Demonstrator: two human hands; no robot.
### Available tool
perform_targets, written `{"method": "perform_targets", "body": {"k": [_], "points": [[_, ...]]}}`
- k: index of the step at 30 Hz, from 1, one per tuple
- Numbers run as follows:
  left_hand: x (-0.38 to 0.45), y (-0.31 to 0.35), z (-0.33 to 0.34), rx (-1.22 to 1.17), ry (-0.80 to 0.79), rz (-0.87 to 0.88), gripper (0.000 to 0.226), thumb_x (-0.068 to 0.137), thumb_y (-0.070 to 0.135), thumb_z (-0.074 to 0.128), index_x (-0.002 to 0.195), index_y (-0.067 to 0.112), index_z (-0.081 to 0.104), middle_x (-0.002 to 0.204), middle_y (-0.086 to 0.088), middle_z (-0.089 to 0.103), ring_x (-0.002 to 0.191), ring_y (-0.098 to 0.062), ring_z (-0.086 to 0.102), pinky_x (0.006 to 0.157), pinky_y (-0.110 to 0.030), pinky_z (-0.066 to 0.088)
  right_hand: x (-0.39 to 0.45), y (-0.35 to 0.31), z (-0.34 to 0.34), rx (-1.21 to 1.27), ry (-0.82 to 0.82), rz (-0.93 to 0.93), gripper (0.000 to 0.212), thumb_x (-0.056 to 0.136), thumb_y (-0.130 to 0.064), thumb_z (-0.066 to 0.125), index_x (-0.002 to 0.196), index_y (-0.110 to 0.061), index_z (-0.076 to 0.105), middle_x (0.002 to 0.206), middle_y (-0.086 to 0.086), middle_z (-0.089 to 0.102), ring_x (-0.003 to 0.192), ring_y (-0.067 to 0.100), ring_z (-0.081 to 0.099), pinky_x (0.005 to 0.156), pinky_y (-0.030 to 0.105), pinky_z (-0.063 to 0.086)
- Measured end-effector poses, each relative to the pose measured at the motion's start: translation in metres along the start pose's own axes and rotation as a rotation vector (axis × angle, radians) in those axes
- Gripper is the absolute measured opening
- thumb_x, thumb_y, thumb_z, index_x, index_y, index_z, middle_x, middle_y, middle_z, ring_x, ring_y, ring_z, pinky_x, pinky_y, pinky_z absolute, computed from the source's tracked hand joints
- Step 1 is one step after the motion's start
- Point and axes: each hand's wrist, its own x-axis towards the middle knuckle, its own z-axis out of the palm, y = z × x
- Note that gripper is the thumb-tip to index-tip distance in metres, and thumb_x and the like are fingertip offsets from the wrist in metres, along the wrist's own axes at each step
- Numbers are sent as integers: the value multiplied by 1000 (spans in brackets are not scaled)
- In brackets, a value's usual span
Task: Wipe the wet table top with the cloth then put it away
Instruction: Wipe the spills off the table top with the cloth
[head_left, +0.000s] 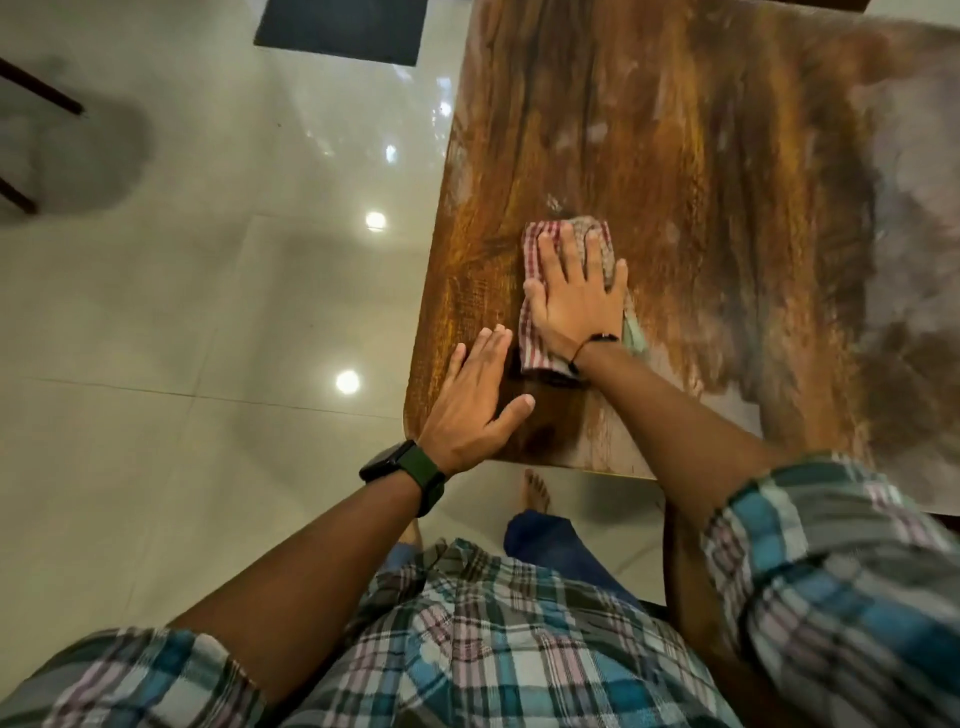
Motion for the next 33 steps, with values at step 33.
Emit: {"method": "perform_targets", "body": {"k": [33], "points": [[19, 29, 25, 66, 98, -196, 86, 76, 66, 2, 147, 20, 5, 157, 2, 4, 143, -11, -7, 111, -39, -19, -114, -8, 11, -4, -66, 100, 65, 97, -49, 19, 150, -23, -9, 158, 7, -14, 143, 34, -15, 113, 58, -11]]}}
